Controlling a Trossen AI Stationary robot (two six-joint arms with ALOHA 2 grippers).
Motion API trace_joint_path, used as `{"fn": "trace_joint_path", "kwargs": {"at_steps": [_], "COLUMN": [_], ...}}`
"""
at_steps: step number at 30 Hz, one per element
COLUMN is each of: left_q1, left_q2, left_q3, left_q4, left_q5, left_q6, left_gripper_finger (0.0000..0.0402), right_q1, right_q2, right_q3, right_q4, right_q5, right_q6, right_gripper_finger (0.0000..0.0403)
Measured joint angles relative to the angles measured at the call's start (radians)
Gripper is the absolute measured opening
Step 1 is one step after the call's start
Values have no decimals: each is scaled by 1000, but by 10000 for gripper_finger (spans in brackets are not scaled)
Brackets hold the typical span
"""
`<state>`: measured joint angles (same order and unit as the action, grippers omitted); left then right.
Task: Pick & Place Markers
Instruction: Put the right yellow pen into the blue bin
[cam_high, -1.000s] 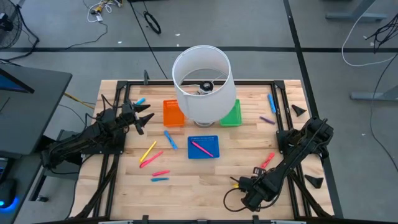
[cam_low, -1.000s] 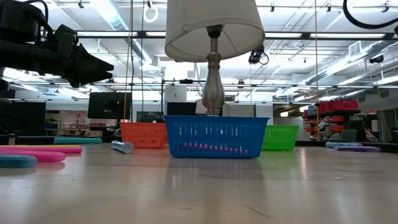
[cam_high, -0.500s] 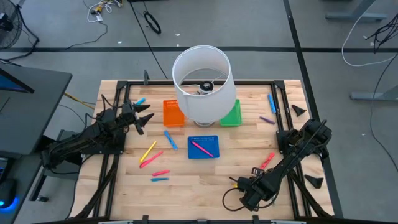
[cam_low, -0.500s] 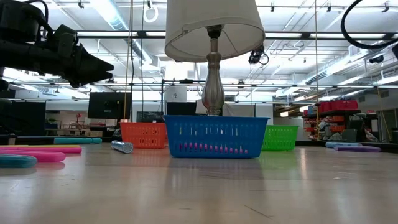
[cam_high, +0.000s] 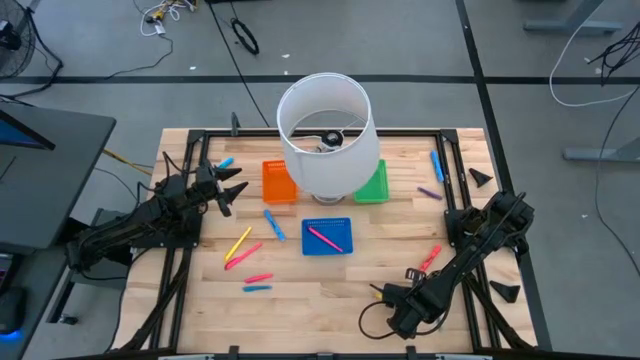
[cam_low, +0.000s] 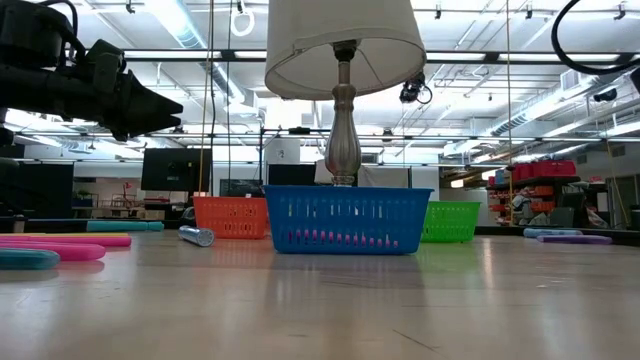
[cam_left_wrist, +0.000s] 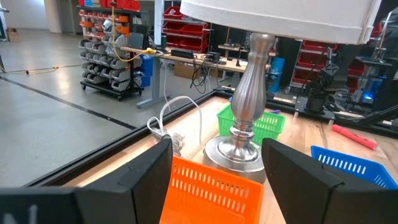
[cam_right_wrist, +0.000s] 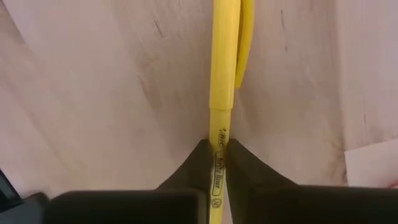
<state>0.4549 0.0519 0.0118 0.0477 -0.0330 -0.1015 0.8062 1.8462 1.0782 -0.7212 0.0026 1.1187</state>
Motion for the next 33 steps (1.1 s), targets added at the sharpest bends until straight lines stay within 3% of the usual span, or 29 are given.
{"fn": "trace_joint_path", "kwargs": {"at_steps": [16,33], "left_q1": [0,0], "left_q2": [0,0], "left_q3": [0,0], "left_q4": [0,0], "left_q5": [0,0], "left_q6": [0,0], "left_gripper_finger": [252,252], "right_q1": [-26,-35], "right_q2": [-67,-107], "right_q3": [32,257], "right_q4": [-70,-427], "right_q5": [-42,-66], "right_q6": [-10,-147], "right_gripper_finger": [19,18]}}
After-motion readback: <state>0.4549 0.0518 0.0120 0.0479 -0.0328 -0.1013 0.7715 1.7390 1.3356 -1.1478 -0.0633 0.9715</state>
